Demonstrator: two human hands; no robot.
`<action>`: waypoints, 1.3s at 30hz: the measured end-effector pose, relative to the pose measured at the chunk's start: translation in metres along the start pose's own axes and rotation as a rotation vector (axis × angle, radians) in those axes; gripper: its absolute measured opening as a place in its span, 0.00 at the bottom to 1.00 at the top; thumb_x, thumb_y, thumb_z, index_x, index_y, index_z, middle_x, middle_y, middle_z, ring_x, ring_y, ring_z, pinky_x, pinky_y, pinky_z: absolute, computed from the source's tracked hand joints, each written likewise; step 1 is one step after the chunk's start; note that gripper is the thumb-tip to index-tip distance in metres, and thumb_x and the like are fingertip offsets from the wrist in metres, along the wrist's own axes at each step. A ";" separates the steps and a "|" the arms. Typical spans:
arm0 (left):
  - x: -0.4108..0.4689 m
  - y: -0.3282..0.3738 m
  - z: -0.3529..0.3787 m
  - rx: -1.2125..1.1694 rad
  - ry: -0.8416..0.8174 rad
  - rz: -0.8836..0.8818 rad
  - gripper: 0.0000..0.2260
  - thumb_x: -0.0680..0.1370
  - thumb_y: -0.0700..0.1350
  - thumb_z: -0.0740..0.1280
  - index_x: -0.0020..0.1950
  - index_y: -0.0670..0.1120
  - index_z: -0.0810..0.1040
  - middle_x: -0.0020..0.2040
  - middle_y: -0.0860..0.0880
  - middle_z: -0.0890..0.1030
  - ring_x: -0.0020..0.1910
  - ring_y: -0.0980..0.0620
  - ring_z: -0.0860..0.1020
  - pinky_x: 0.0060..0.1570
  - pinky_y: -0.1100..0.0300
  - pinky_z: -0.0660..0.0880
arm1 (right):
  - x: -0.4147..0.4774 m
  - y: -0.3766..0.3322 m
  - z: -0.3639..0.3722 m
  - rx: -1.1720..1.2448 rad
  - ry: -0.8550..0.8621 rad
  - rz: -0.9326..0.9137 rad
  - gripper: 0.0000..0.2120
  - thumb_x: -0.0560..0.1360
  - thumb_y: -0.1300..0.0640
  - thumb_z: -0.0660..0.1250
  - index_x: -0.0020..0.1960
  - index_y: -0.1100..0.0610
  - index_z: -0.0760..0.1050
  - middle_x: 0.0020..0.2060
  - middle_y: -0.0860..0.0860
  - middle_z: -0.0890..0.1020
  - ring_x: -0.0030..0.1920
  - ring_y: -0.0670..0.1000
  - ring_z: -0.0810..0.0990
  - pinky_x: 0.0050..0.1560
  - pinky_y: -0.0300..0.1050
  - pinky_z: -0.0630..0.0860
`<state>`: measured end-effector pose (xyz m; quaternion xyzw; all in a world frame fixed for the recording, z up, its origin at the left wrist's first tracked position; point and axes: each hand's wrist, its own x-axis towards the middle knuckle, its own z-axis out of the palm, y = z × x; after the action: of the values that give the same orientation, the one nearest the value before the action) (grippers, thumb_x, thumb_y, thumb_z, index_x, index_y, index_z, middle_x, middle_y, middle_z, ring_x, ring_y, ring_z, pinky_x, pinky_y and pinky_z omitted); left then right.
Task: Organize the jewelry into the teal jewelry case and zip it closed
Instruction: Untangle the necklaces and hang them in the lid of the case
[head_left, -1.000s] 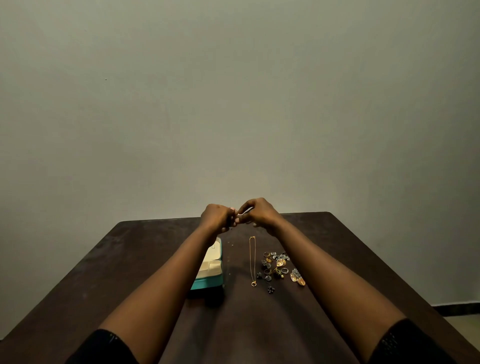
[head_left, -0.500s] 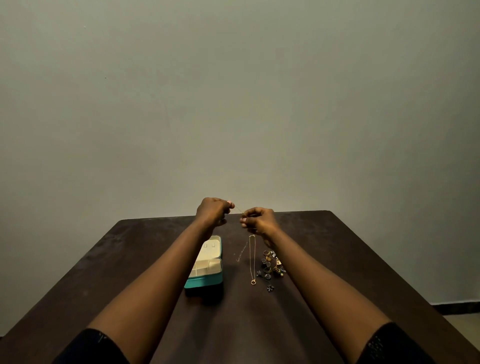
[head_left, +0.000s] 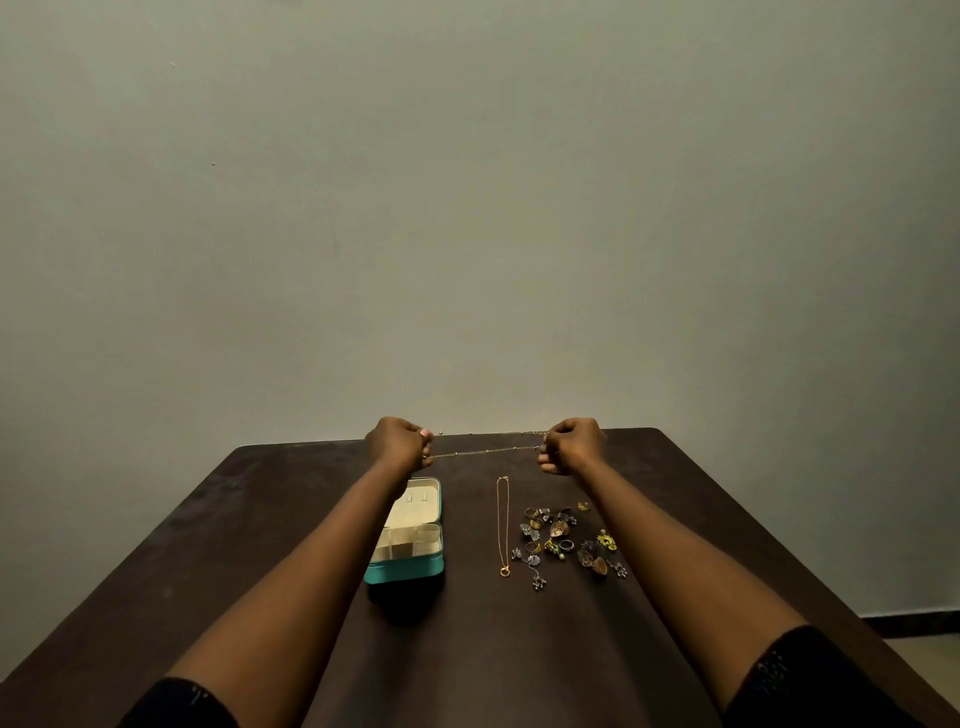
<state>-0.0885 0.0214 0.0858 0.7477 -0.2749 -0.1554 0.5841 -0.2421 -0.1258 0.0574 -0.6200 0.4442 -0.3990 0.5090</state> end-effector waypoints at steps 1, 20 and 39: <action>0.001 -0.004 0.001 0.048 0.016 0.009 0.09 0.79 0.35 0.63 0.39 0.37 0.78 0.31 0.44 0.75 0.28 0.53 0.73 0.25 0.66 0.75 | 0.001 -0.003 0.000 0.070 -0.019 0.030 0.10 0.76 0.73 0.59 0.38 0.64 0.72 0.34 0.62 0.76 0.28 0.54 0.77 0.23 0.41 0.76; -0.035 -0.032 0.019 0.704 -0.173 -0.107 0.06 0.72 0.38 0.71 0.46 0.38 0.77 0.51 0.42 0.81 0.46 0.46 0.81 0.43 0.59 0.79 | 0.032 -0.019 0.014 0.358 -0.154 0.231 0.12 0.75 0.75 0.58 0.35 0.67 0.70 0.34 0.61 0.74 0.34 0.55 0.76 0.28 0.43 0.80; -0.015 -0.059 0.065 0.829 -0.367 -0.085 0.14 0.75 0.39 0.69 0.60 0.41 0.75 0.60 0.42 0.77 0.58 0.45 0.78 0.54 0.57 0.74 | 0.082 0.024 0.085 -0.211 -0.275 0.163 0.07 0.74 0.73 0.63 0.51 0.76 0.76 0.31 0.60 0.75 0.23 0.50 0.76 0.19 0.36 0.73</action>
<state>-0.1225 -0.0110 0.0099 0.8891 -0.3820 -0.1859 0.1702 -0.1419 -0.1831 0.0230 -0.6805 0.4589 -0.2190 0.5276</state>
